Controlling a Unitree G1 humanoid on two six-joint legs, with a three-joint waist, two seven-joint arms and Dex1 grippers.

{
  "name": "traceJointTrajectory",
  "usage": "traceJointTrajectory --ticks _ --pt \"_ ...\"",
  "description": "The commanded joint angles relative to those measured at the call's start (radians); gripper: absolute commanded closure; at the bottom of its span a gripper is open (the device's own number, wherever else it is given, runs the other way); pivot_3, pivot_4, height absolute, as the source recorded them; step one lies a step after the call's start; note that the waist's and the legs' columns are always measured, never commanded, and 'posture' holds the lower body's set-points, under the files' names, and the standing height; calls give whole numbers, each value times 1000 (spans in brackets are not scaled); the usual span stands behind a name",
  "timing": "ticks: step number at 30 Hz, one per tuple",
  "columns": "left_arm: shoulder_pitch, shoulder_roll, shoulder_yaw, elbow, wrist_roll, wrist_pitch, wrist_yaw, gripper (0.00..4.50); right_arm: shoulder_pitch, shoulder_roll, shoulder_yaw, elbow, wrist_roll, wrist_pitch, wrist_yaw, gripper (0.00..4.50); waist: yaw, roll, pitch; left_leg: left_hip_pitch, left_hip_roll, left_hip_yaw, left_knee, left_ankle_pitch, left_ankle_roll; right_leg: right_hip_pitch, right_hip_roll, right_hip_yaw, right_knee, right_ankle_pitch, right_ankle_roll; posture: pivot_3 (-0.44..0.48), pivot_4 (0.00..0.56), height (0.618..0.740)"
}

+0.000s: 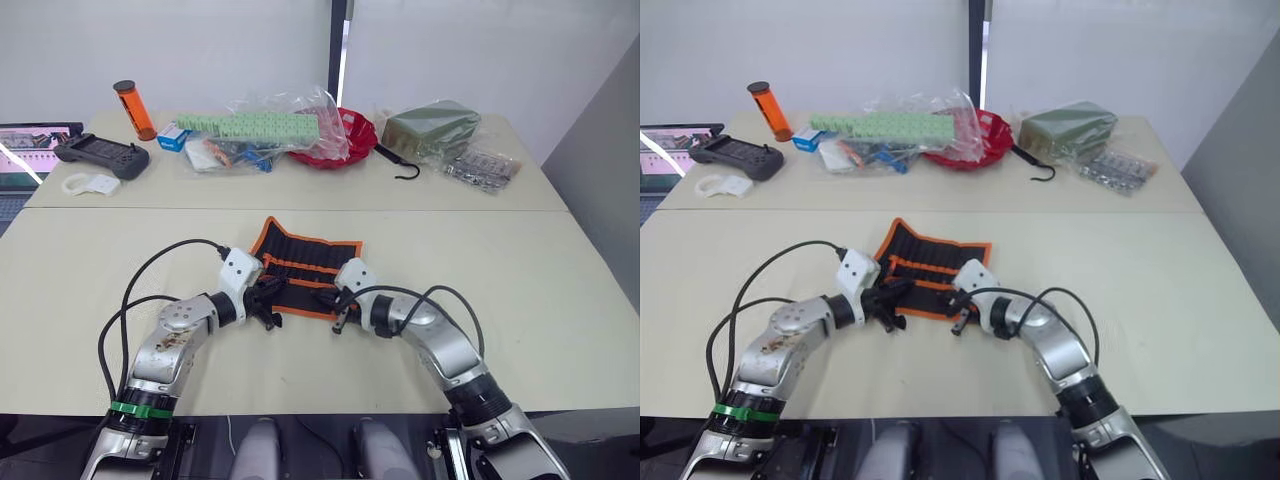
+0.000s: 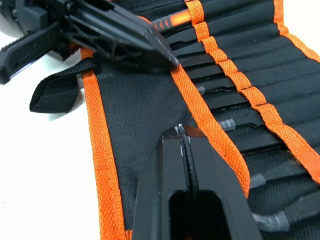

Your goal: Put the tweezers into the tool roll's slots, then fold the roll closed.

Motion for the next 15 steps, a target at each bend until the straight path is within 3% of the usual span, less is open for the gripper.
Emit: traceJointTrajectory --ticks 1,12,15 --pt "15 17 45 3 3 2 25 4491 29 -29 -13 15 -24 25 -9 4500 0 0 0 0 0 0 0 0 0 0 0 0 0 0 0 0 150 740" --pt "31 44 111 -78 -78 43 -2 4491 25 -34 -17 36 -17 -64 12 4500 -1 0 0 0 0 0 0 0 0 0 0 0 0 0 0 0 150 740" --pt "37 57 123 -117 -106 58 -19 4491 8 -39 -70 -44 38 -6 15 4500 0 0 0 -2 0 0 0 0 0 -2 0 0 0 0 0 0 150 740"
